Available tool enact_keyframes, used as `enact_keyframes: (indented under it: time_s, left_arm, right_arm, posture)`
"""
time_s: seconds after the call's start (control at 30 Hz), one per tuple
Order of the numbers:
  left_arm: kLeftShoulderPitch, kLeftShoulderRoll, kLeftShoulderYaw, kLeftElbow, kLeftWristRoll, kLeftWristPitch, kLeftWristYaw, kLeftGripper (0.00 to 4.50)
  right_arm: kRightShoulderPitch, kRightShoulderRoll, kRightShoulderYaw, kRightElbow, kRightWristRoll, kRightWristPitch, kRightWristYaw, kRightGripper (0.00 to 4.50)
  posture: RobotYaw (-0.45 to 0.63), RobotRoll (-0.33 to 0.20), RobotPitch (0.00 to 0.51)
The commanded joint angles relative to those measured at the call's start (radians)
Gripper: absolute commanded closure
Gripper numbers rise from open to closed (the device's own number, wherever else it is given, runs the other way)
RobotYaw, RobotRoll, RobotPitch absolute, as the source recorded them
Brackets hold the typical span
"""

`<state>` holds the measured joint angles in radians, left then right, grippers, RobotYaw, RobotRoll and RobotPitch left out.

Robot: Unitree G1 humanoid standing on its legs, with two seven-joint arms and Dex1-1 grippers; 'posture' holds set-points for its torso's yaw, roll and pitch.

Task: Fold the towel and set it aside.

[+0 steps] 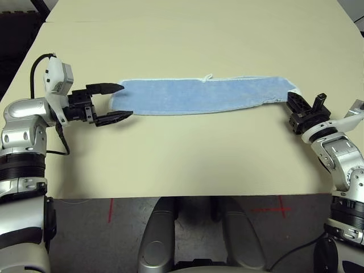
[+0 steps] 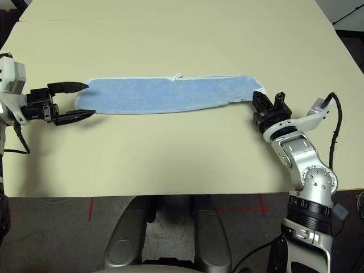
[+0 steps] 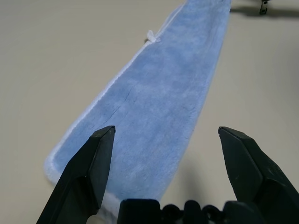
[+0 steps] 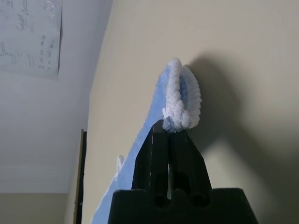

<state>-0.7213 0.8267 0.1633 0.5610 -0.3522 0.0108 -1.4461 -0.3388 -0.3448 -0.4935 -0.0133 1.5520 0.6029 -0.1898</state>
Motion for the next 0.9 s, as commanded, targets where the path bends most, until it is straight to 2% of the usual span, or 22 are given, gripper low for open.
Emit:
enact_keyframes:
  time_s: [0.03, 0.53, 0.9]
  left_arm:
    - [-0.011, -0.005, -0.018, 0.011, 0.01, -0.015, -0.008, 0.0]
    - [-0.02, -0.011, -0.034, 0.001, -0.002, -0.001, -0.015, 0.0]
    - [-0.019, -0.015, -0.037, -0.003, -0.001, 0.006, -0.023, 0.0]
  right_arm:
    - [0.05, -0.027, -0.047, 0.073, -0.042, 0.013, -0.003, 4.49]
    - [0.04, -0.084, -0.102, 0.115, -0.075, 0.039, 0.033, 4.49]
    - [-0.043, -0.095, -0.079, 0.09, -0.061, 0.085, 0.087, 4.49]
  posture:
    - [0.04, 0.0, 0.312]
    - [0.04, 0.0, 0.313]
    - [0.04, 0.0, 0.309]
